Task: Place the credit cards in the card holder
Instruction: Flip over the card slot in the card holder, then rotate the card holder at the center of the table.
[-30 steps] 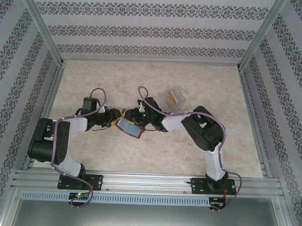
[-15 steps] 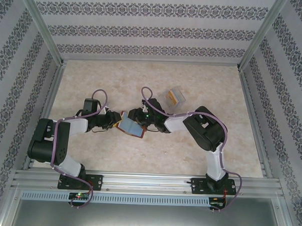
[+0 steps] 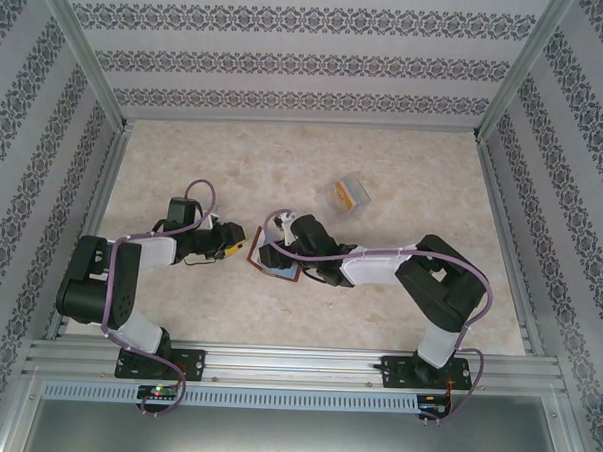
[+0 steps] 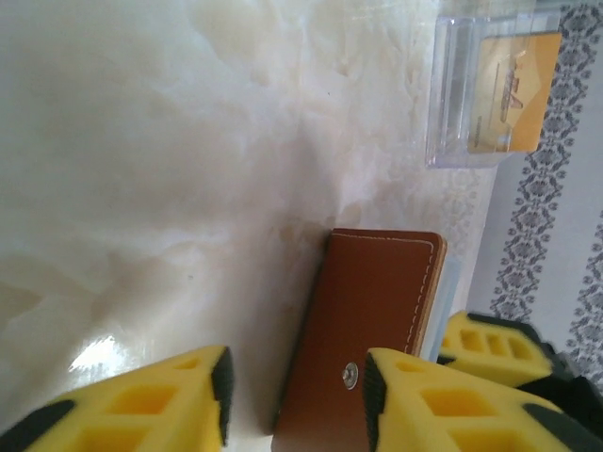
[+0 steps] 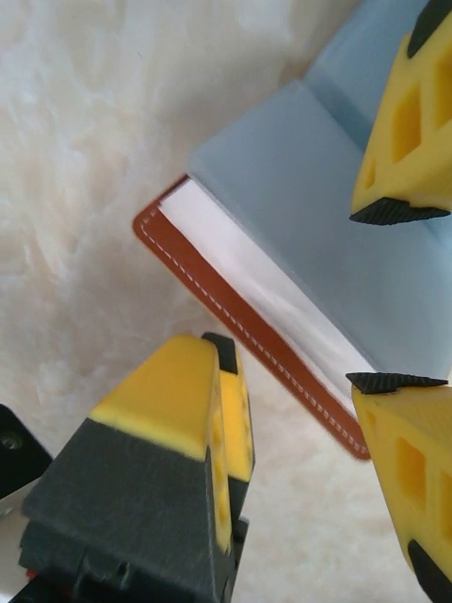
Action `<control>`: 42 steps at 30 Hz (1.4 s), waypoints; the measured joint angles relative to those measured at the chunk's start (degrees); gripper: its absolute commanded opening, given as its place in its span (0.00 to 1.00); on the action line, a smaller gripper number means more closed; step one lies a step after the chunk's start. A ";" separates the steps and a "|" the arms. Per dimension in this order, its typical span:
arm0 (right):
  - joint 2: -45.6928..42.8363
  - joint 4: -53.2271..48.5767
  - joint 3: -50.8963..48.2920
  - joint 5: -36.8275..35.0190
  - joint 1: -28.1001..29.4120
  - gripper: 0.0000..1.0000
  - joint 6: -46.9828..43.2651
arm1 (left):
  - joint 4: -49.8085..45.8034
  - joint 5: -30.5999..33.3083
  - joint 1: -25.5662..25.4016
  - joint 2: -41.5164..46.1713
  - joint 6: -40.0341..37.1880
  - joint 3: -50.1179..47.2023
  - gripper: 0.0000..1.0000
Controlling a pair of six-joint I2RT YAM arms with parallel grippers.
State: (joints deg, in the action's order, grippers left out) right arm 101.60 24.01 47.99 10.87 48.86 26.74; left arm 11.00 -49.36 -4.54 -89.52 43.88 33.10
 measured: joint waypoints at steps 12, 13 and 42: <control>0.28 -0.44 -1.29 -0.76 1.22 0.55 -20.44 | 0.94 -2.38 -3.50 0.00 -0.28 0.28 0.55; 0.37 -0.61 -1.31 -0.66 1.42 0.55 -22.47 | 0.92 -2.51 -3.93 0.00 -0.35 0.48 0.55; 1.51 3.19 -3.32 -0.17 2.03 0.61 -41.77 | -4.63 3.34 -8.24 -1.88 -6.64 5.46 0.49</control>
State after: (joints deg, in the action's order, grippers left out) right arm 103.11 27.20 44.66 10.70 50.89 -15.03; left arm 6.37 -46.02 -12.78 -91.39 37.23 38.57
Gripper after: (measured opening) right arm 0.629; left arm 0.476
